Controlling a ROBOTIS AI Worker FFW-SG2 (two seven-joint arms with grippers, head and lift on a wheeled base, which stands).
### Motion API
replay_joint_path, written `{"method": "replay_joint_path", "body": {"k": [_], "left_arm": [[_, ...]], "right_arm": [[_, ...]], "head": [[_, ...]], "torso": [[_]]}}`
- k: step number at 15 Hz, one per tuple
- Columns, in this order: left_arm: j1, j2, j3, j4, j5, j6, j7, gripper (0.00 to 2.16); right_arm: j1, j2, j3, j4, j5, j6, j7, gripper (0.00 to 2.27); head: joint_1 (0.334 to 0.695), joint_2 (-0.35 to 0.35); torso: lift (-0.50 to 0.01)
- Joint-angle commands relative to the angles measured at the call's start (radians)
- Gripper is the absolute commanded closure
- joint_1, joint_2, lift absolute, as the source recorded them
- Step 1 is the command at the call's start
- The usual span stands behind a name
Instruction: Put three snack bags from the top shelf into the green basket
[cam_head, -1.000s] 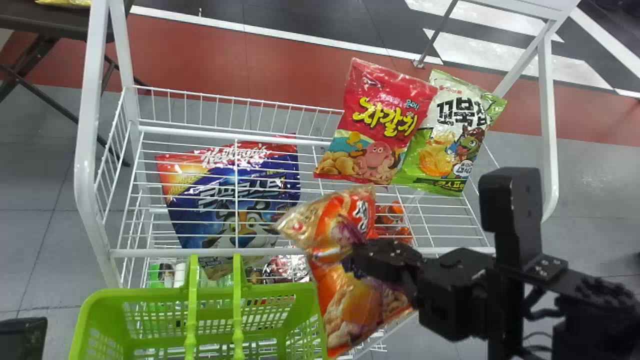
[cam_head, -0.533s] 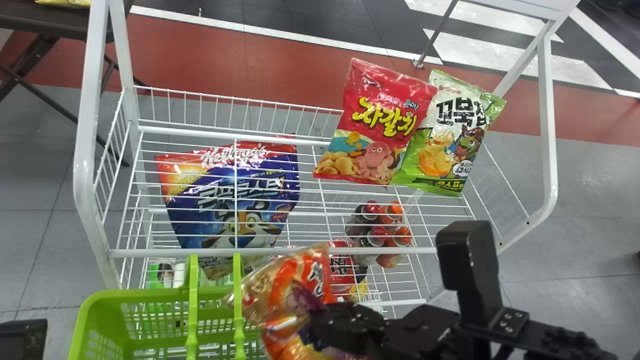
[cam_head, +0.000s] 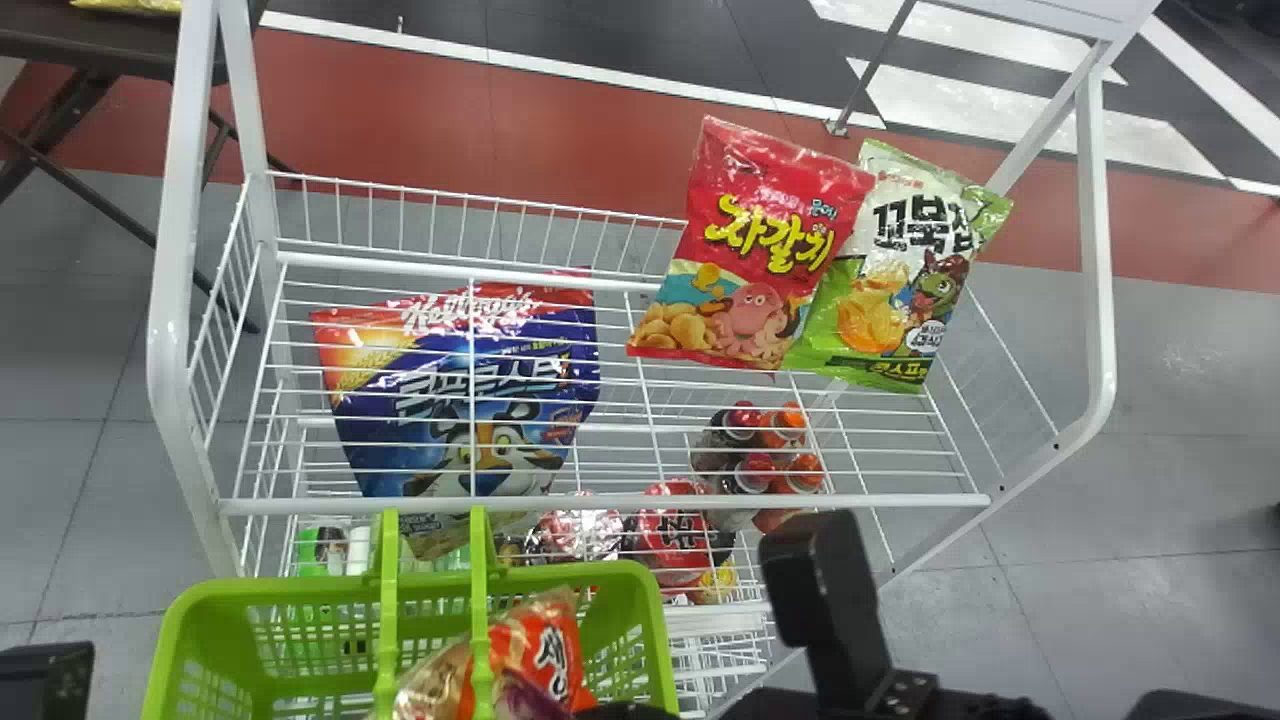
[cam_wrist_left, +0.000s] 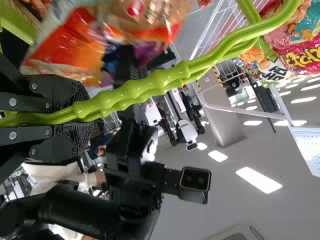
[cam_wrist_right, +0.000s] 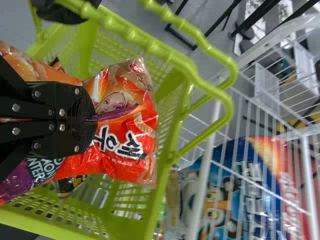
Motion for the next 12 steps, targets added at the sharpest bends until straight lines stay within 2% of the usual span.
{"method": "replay_joint_path", "body": {"k": [1, 3, 4, 5, 6, 7, 8, 10, 12], "left_arm": [[0.002, 0.002, -0.002, -0.003, 0.0, 0.0, -0.002, 1.45], [0.004, 0.0, -0.002, -0.003, 0.0, -0.003, -0.004, 1.45], [0.006, 0.0, -0.002, -0.003, 0.0, -0.003, -0.005, 1.45], [0.009, 0.002, -0.002, -0.003, 0.0, -0.003, -0.005, 1.45], [0.009, 0.002, 0.0, -0.003, 0.0, -0.006, -0.005, 1.45], [0.009, 0.0, 0.001, -0.003, 0.0, -0.009, -0.009, 1.45], [0.01, 0.002, 0.004, -0.001, 0.0, -0.015, -0.009, 1.45], [0.01, 0.002, 0.01, 0.003, 0.0, -0.018, -0.012, 1.45], [0.009, 0.002, 0.013, 0.008, 0.0, -0.025, -0.013, 1.45]], "right_arm": [[-0.01, 0.0, 0.068, 0.109, 0.051, 0.011, -0.005, 2.24], [-0.024, -0.001, 0.128, 0.207, 0.089, 0.006, -0.002, 2.24], [-0.031, -0.001, 0.146, 0.252, 0.087, -0.083, 0.01, 2.22], [-0.033, 0.0, 0.157, 0.29, 0.084, -0.199, 0.027, 1.94], [-0.031, 0.002, 0.16, 0.322, 0.083, -0.325, 0.047, 1.46], [-0.031, 0.002, 0.159, 0.336, 0.084, -0.414, 0.053, 0.46], [-0.022, 0.0, 0.151, 0.336, 0.083, -0.479, 0.061, 0.0], [-0.008, 0.0, 0.116, 0.322, 0.083, -0.558, 0.073, 0.01], [-0.008, 0.003, 0.068, 0.286, 0.064, -0.564, 0.085, 0.06]], "head": [[0.695, -0.35], [0.695, -0.35], [0.695, -0.35], [0.695, -0.35], [0.695, -0.35], [0.695, -0.342], [0.695, -0.294], [0.695, -0.243], [0.695, -0.237]], "torso": [[-0.046], [-0.046], [-0.046], [-0.046], [-0.046], [-0.046], [-0.046], [-0.046], [-0.046]]}}
